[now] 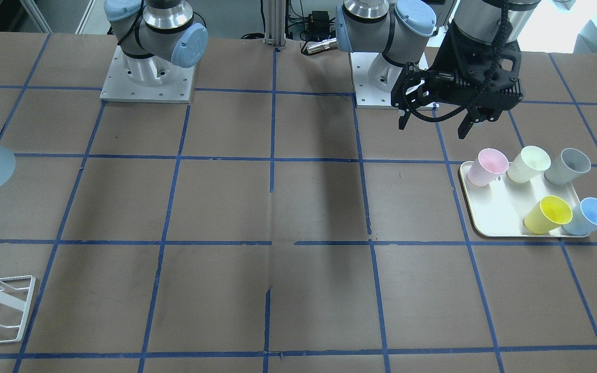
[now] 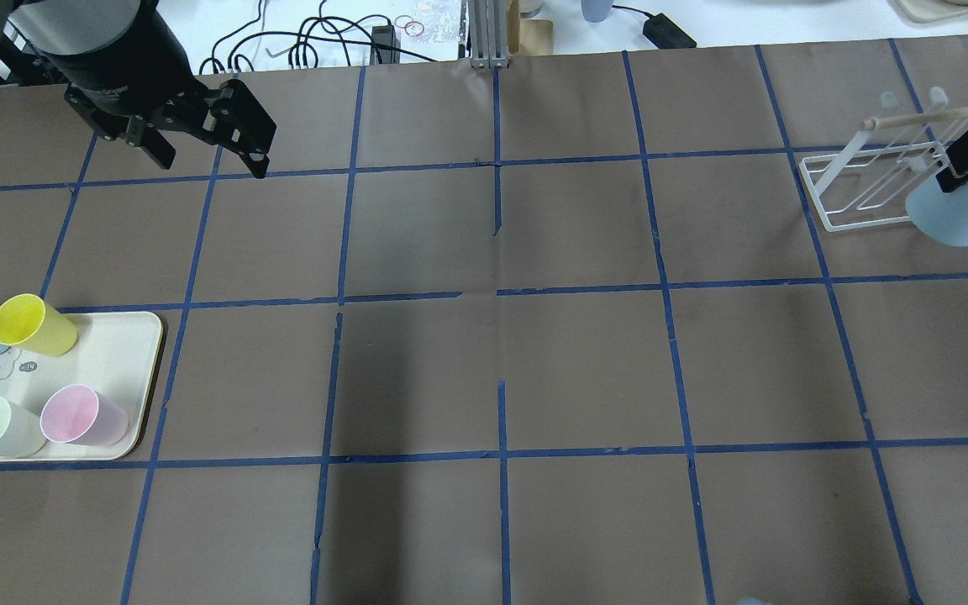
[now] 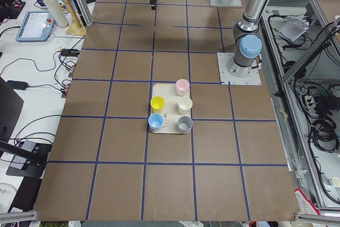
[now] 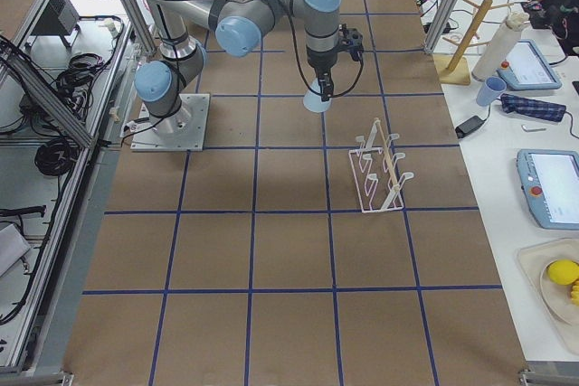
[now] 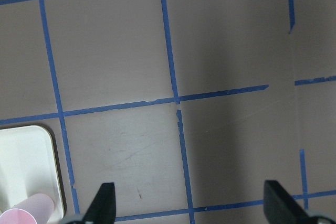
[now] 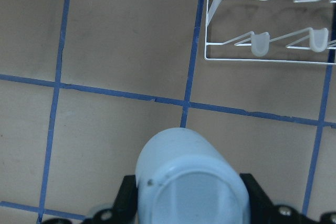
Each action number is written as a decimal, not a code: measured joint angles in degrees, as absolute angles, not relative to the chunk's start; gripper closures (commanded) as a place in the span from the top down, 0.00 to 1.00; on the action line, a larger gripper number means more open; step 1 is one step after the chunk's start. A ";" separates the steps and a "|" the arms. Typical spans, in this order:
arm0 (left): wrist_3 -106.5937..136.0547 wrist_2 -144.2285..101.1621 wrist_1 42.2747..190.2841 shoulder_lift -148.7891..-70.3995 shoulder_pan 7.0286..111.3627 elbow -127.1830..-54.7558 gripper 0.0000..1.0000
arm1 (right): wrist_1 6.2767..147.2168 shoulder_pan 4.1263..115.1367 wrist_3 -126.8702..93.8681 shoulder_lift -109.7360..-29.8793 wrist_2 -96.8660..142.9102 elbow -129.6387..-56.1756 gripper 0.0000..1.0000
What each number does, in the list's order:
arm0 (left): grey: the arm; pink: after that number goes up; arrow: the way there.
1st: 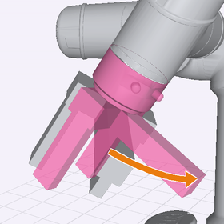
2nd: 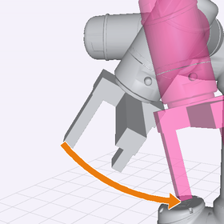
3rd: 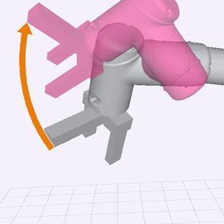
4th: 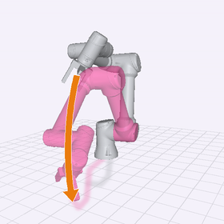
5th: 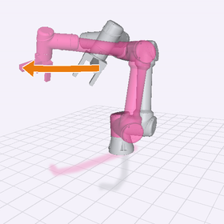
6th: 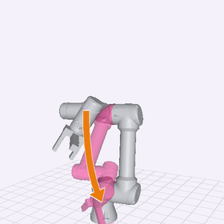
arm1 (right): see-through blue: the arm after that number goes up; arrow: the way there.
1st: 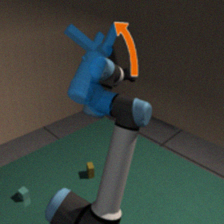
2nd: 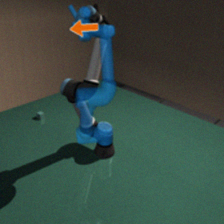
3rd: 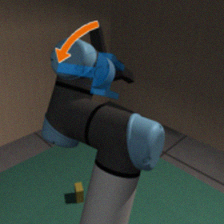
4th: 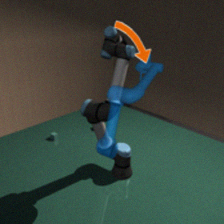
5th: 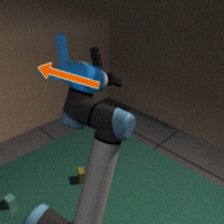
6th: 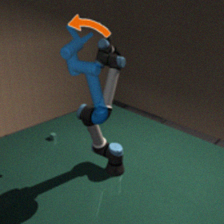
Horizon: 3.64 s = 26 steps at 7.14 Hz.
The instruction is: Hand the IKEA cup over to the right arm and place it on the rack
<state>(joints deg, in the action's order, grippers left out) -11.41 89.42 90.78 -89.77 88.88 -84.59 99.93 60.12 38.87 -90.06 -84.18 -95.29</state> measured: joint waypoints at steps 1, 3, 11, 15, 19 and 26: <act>-11.86 89.47 90.60 -89.24 88.55 -84.60 1.00 | 100.34 60.12 39.00 -89.86 -84.16 -95.34 0.00; -11.32 89.30 90.40 -89.49 88.07 -85.03 1.00 | 101.81 60.12 39.02 -89.51 -84.10 -95.30 0.00; -4.35 90.18 92.51 -89.04 86.85 -85.20 1.00 | 116.61 60.03 38.83 -82.30 -83.73 -94.93 0.00; -4.28 90.09 92.81 -89.19 86.58 -84.90 1.00 | 118.82 60.03 38.69 -79.62 -83.67 -94.61 0.00; -4.14 89.86 92.57 -89.57 86.51 -84.48 1.00 | 121.71 60.03 38.65 -76.71 -83.67 -94.49 0.00; -4.20 90.29 92.39 -89.06 86.49 -84.97 1.00 | 124.35 60.03 38.36 -73.04 -83.76 -95.14 0.02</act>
